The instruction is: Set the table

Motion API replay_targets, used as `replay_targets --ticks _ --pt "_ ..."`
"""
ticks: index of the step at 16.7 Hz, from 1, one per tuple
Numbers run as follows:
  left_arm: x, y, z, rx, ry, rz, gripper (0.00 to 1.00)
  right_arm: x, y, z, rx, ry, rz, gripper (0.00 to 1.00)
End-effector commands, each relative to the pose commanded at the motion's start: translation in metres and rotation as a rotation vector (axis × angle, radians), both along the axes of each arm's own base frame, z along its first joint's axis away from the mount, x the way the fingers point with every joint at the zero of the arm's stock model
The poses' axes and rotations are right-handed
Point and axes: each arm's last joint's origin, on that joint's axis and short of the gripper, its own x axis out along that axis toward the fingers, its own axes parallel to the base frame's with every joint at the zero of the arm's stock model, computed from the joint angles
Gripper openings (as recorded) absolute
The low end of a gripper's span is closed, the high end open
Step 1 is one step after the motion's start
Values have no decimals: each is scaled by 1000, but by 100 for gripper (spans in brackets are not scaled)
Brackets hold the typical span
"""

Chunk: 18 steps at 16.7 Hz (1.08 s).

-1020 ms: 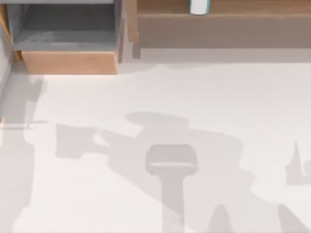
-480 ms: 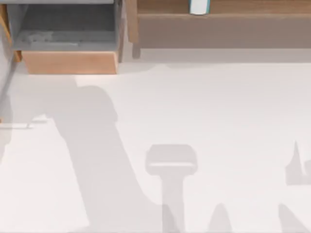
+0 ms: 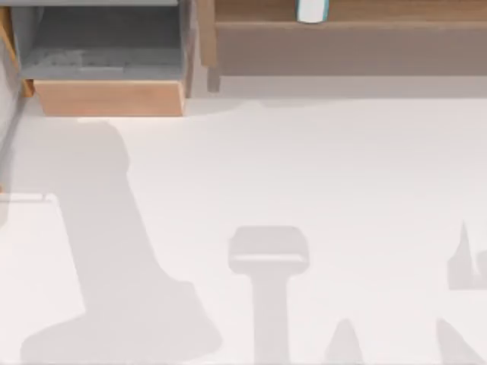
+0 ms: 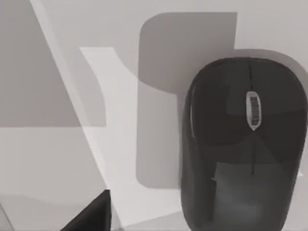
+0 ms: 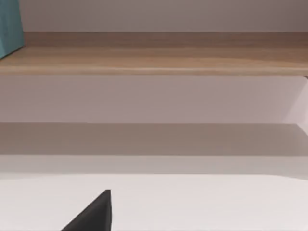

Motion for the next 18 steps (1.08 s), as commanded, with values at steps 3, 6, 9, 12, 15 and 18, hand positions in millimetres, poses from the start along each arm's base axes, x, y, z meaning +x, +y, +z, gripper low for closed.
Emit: replay_targets --ticks 3,6,9,12,15,18 --pt "0 0 -1 0 4 0 100 0 0 0 0 0 0 100" --pt "-1 0 0 3 9 0 100 0 0 0 0 0 0 100" --pt "-6 2 6 5 17 1 100 0 0 0 0 0 0 100" --pt "-12 2 21 -1 8 3 100 0 0 0 0 0 0 100" --pt "-17 4 33 -3 -3 2 100 0 0 0 0 0 0 100" --pt "-18 6 30 -2 1 -1 100 0 0 0 0 0 0 100"
